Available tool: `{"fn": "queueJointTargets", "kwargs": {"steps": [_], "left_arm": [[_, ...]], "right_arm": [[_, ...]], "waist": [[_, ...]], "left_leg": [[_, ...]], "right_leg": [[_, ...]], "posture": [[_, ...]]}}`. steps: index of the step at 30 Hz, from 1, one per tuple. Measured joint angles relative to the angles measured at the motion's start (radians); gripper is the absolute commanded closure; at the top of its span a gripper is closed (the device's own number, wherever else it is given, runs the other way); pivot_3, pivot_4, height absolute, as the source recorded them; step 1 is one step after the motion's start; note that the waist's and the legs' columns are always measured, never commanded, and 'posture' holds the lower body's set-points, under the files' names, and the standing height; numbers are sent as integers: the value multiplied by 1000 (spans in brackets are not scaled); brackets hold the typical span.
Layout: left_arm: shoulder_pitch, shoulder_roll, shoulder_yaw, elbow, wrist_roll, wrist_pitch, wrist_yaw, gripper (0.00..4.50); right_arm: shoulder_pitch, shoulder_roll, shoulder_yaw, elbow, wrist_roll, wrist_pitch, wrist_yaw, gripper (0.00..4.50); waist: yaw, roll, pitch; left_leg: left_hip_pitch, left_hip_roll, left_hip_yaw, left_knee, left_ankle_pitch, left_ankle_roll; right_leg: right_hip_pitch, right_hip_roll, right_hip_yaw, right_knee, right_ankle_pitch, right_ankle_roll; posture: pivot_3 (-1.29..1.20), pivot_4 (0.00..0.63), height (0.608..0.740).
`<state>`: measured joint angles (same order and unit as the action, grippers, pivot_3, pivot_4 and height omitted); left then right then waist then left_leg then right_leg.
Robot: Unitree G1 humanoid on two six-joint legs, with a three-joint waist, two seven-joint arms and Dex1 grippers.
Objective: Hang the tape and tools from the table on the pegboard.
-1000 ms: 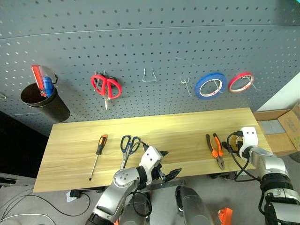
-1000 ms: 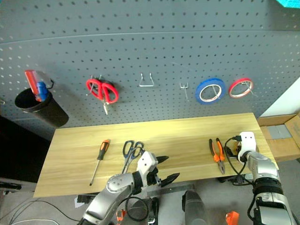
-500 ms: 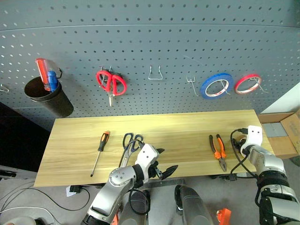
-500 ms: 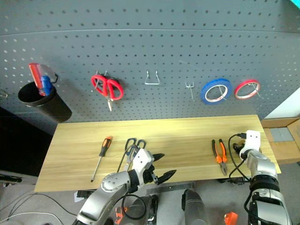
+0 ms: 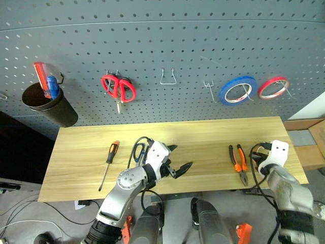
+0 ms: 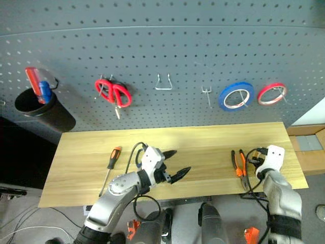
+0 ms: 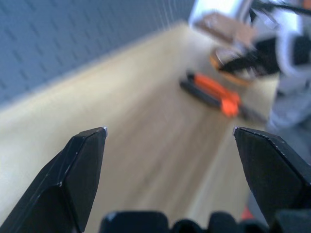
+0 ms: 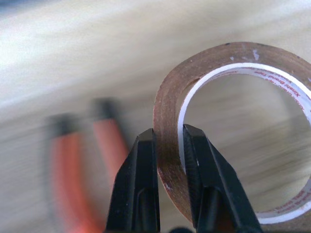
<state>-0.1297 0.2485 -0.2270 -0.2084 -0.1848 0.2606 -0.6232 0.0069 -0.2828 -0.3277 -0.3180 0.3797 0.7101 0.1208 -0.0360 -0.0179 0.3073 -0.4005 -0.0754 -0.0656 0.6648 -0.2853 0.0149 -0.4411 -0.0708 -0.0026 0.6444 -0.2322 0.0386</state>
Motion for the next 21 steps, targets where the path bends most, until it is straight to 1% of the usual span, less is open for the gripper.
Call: {"fn": "queueJointTargets", "kwargs": {"steps": [3, 5, 8, 11, 12, 14, 17, 21], "left_arm": [[-30, -8, 29, 54, -6, -70, -4, 0], [-50, -20, 62, 93, -14, -121, 1, 0], [-82, -34, 99, 135, -14, -181, 9, 0], [-101, -35, 117, 167, -14, -227, 10, 0], [-101, -31, 127, 168, -20, -238, 1, 0], [-105, -30, 133, 165, -44, -250, -12, 0], [-89, -15, 140, 156, -57, -269, -29, 0], [-59, -14, 156, 133, -70, -314, -30, 0]], "right_arm": [[109, 4, 7, -219, 38, -41, 44, 4357], [183, 2, 40, -370, 52, -71, 78, 4357], [207, -3, 113, -491, 56, -72, 83, 4357], [162, -28, 241, -583, 21, -44, 55, 4357], [99, -73, 335, -595, -45, -43, 46, 4357], [24, -104, 426, -593, -117, -47, 42, 4357], [-50, -136, 510, -550, -215, -95, 40, 4357], [-113, -127, 538, -435, -296, -190, 44, 4357]], "waist": [[-14, 0, 0], [-25, -1, -1], [-45, -1, -1], [-66, -1, -1], [-78, -2, -1], [-79, -3, -2], [-77, -5, -5], [-68, -7, -11]], "left_leg": [[0, 0, 0, 1, 0, 0], [1, 0, 0, 1, 1, -1], [1, 0, 0, 3, 1, -1], [1, 0, 1, 5, 1, -1], [1, 0, 1, 7, 1, -1], [0, 0, 0, 10, 1, -1], [0, 0, 0, 12, 2, -1], [-1, 0, 0, 13, 2, -2]], "right_leg": [[1, 0, 0, -1, 1, 1], [1, 0, -2, 0, 1, 3], [2, 0, -5, 0, 3, 5], [2, 0, -5, 1, 3, 5], [2, 1, -5, 2, 4, 5], [2, 1, -6, 2, 4, 5], [3, 1, -6, 3, 5, 5], [3, 1, -6, 2, 6, 4]], "posture": [[-253, 302, 740], [-261, 299, 740], [-284, 294, 740], [-309, 280, 740], [-303, 273, 740], [-292, 262, 740], [-261, 244, 740], [-218, 222, 740]]}}
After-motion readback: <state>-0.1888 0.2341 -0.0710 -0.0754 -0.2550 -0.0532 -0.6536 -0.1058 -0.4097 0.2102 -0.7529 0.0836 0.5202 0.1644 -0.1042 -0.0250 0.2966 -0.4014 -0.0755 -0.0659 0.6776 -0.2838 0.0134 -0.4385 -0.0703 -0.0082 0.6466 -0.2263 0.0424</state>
